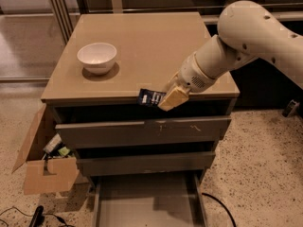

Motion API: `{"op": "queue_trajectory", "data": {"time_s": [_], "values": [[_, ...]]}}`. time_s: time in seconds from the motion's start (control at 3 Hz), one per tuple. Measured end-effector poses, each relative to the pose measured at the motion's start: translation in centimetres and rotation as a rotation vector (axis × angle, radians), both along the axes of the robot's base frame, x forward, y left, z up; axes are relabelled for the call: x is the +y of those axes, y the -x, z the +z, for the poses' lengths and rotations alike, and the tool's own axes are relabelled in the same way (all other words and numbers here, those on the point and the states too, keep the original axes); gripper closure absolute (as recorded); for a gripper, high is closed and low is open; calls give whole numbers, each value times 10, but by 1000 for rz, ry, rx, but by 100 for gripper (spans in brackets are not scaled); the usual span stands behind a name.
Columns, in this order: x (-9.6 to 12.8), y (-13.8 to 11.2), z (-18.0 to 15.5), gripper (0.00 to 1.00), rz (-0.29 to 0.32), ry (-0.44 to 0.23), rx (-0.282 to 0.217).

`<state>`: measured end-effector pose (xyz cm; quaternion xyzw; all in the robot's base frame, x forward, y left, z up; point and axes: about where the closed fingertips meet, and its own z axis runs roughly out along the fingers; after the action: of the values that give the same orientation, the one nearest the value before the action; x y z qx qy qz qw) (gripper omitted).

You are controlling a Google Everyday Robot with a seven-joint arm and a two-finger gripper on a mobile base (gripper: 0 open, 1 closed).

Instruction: Place rxbar blueberry into bottom drawer

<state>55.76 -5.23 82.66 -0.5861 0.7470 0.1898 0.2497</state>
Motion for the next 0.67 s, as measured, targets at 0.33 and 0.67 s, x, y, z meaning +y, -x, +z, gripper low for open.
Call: {"op": "queue_trajectory", "data": {"time_s": [0.33, 0.67], "values": [[-14, 26, -15, 100, -11, -2, 7], [-30, 70, -44, 100, -11, -5, 34]]}}
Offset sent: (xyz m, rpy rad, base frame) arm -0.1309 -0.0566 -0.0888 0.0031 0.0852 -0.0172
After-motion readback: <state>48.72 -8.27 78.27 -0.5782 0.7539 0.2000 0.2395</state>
